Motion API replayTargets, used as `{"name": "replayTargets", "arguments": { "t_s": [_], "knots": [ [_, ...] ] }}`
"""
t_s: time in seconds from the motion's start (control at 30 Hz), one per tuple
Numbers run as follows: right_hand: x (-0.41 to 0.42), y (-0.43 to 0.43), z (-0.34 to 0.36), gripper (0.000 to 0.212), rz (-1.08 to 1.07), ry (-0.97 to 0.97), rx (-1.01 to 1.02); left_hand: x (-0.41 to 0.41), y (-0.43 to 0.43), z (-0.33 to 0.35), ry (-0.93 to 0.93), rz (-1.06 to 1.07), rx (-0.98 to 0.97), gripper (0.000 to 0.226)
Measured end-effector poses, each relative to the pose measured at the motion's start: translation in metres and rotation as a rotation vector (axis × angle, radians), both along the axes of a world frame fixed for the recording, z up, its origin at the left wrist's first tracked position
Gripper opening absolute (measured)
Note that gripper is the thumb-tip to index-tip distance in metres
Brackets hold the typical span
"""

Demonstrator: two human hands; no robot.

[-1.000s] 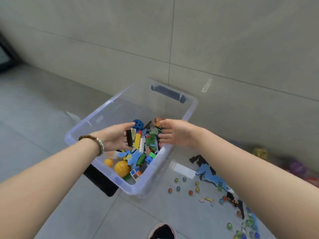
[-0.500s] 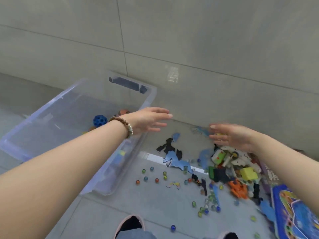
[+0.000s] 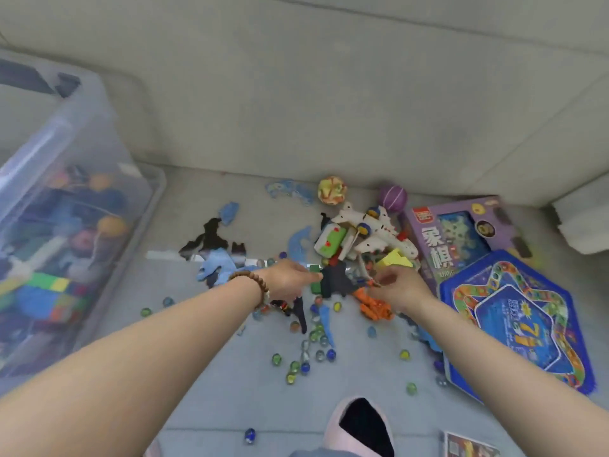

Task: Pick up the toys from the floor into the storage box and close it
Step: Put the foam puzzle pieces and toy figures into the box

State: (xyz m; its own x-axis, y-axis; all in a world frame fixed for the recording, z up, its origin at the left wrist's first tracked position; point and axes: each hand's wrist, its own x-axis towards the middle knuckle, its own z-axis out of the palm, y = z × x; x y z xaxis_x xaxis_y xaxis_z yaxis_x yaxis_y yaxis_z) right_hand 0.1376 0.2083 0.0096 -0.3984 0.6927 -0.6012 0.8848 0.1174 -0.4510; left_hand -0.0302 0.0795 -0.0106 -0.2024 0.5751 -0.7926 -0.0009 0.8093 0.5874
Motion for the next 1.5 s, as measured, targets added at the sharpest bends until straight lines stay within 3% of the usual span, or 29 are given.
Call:
{"name": "replayTargets", "arguments": {
  "t_s": [0.1, 0.3, 0.53, 0.77, 0.93, 1.03, 1.17, 1.5],
  "knots": [
    [0.016, -0.005, -0.015, 0.051, 0.052, 0.028, 0.098, 0.014, 0.012, -0.018, 0.122, 0.021, 0.032, 0.047],
    [0.032, -0.021, -0.042, 0.071, 0.199, 0.071, 0.187, 0.028, 0.026, -0.029, 0.408, 0.007, 0.12, 0.054],
    [0.027, -0.025, -0.049, 0.068, 0.065, 0.225, 0.095, 0.04, 0.034, -0.041, 0.465, 0.045, 0.149, 0.053],
    [0.028, -0.027, -0.051, 0.062, -0.006, 0.325, 0.03, 0.047, 0.043, -0.039, 0.286, 0.126, 0.159, 0.059],
    [0.027, -0.027, -0.052, 0.068, -0.154, 0.461, -0.197, 0.042, 0.047, -0.039, 0.051, 0.233, 0.109, 0.061],
    [0.027, -0.02, -0.049, 0.069, -0.126, 0.474, -0.278, 0.039, 0.049, -0.037, -0.029, 0.223, 0.104, 0.058],
    [0.026, -0.014, -0.043, 0.069, -0.046, 0.381, -0.346, 0.037, 0.052, -0.03, -0.042, 0.227, 0.089, 0.052],
    [0.021, -0.008, -0.028, 0.065, -0.032, 0.432, -0.245, 0.029, 0.045, -0.019, -0.058, 0.4, 0.173, 0.058]
  ]
}}
